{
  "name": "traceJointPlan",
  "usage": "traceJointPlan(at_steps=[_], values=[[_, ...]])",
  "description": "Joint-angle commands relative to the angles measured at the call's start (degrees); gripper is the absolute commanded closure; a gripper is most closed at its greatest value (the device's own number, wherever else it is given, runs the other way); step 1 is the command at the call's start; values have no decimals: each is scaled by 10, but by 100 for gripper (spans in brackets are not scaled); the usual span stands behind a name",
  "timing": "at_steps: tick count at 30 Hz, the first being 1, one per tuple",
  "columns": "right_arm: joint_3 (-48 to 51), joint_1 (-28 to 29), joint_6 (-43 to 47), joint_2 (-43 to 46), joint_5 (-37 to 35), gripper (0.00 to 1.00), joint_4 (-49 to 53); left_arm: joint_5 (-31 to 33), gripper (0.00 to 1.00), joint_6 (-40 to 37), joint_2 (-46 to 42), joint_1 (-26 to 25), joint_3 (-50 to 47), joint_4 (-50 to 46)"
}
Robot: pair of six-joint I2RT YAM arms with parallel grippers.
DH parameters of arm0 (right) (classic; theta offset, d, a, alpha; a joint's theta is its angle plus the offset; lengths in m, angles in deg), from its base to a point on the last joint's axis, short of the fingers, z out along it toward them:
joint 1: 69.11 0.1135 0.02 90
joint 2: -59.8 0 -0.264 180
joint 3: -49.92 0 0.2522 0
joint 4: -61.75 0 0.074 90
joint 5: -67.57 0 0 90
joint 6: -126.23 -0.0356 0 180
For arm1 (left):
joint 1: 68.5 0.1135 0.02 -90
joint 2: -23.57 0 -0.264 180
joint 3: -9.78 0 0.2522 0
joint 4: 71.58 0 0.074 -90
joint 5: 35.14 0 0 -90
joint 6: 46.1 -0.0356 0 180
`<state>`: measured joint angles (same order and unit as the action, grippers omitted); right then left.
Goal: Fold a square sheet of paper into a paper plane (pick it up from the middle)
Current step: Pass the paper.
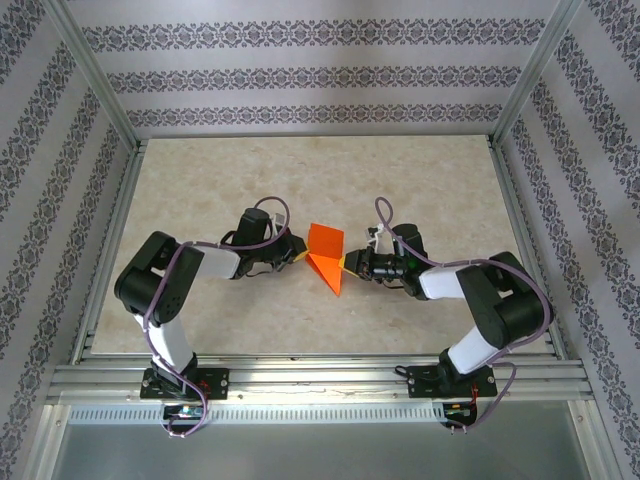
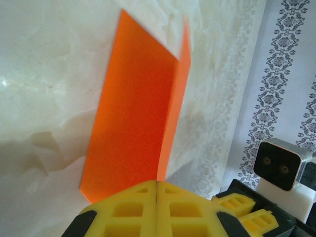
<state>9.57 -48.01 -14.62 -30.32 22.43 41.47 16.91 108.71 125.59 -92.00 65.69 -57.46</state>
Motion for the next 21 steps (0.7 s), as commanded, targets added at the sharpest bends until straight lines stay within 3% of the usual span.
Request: traceJointPlan(at_steps=[1, 4, 6, 8, 12, 16, 21], values=[[11, -3, 41, 57, -74, 69, 59, 34, 100, 14, -42, 0, -21, 9], [16, 11, 88, 126, -186, 58, 147, 65, 100, 24, -66, -4, -34, -7], [7, 51, 155, 190, -294, 52, 224, 87, 100, 33, -80, -9, -42, -17], [4, 113, 239, 237, -398, 52, 263, 108, 100, 44, -93, -13, -52, -18], [29, 236, 350, 266, -552, 55, 225, 150, 100, 68, -116, -23, -67, -25], [14, 322, 400, 203, -604, 57, 179, 164, 100, 81, -123, -32, -68, -26], [-20, 381, 454, 100, -653, 57, 101, 176, 100, 89, -137, -40, -72, -38]])
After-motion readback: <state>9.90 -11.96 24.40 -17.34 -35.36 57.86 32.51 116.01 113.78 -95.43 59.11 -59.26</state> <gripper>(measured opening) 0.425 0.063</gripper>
